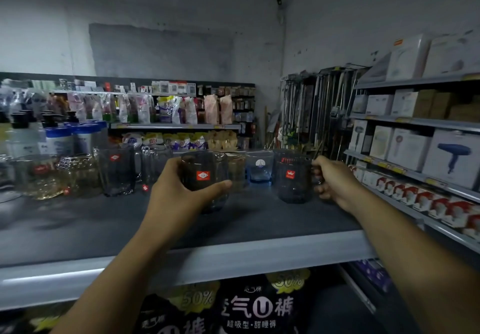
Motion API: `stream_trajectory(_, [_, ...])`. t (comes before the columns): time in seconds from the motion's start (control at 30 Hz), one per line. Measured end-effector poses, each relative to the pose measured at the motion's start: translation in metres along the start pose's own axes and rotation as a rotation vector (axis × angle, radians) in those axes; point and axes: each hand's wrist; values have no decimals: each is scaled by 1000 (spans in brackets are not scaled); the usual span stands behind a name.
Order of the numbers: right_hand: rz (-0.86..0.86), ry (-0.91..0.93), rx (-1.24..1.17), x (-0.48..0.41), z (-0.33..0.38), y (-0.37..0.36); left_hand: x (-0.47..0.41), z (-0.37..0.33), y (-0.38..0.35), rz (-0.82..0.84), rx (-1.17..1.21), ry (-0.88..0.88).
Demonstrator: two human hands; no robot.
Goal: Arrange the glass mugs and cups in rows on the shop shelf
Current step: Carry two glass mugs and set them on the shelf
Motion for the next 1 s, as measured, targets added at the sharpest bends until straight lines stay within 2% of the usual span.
stream_trajectory(0.07, [-112,117,174,-1,-3,3,2,1,-3,-1,-17,-13])
stream_trajectory(0.17, [-315,474,552,11,-9,6,3,3,-5,-12,-49,-33])
stream_trajectory(0.27, [-183,647,813,32,-10,-5,2,7,-6,-3,-65,-33])
stream_trajectory(0.33, [-76,629,939,32,-12,-13,2,9,-6,16,-87,-27])
stream_trajectory(0.4, [-40,613,997,26,-14,-16,2,10,-5,21,-120,-26])
stream_trajectory(1.0, [-35,575,1103,-5,-15,-20,0,15,-4,13,-150,-20])
Point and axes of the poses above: each hand's wrist, its own x-axis away from the middle knuckle, its own y-axis out of the back of the hand, z = x × y, and after that the axes turned 6 degrees about -x, right-handed
